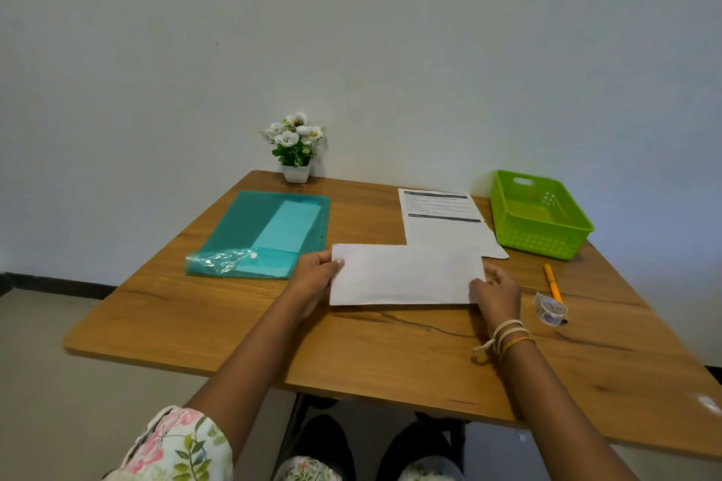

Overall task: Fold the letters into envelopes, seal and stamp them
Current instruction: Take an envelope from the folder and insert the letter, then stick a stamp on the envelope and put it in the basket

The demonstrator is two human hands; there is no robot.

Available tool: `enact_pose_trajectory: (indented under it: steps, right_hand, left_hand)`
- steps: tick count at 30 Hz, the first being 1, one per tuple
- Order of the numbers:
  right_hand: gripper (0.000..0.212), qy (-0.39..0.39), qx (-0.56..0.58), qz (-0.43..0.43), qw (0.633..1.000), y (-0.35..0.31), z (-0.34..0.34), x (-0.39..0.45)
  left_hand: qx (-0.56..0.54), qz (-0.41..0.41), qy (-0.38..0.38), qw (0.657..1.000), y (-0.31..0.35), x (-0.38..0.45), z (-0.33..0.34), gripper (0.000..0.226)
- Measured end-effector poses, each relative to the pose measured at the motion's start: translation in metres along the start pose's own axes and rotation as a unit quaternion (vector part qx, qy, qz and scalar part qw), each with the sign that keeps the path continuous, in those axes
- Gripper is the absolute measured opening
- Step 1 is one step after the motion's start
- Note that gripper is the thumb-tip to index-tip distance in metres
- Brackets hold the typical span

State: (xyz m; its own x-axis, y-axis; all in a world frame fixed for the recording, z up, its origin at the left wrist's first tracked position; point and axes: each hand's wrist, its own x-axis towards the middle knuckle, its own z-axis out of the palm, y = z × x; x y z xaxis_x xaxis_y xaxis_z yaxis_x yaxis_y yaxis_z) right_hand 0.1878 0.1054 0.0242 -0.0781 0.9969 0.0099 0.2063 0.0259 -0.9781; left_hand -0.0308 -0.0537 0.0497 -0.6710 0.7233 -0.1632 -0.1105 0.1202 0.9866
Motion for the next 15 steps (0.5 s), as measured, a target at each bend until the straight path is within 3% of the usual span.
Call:
enact_pose_trajectory:
  steps: [5, 8, 11, 15]
  right_hand:
    - [0.038, 0.011, -0.181, -0.075, 0.981, 0.011, -0.013, -0.004]
    - [0.036, 0.018, -0.269, -0.12, 0.955, 0.024, -0.013, -0.007]
    - [0.03, 0.037, -0.371, -0.159, 0.914, 0.031, -0.01, -0.01]
    - [0.03, 0.045, -0.43, -0.183, 0.883, 0.032, -0.008, -0.012]
  left_hand:
    - [0.26, 0.09, 0.061, 0.959, -0.009, 0.02, 0.015, 0.05]
    - [0.4, 0.165, 0.062, 0.9, -0.023, 0.02, 0.024, 0.038]
    - [0.45, 0.225, 0.075, 0.861, -0.038, 0.011, 0.033, 0.025]
    - [0.56, 0.211, 0.086, 0.796, -0.047, -0.001, 0.055, 0.031]
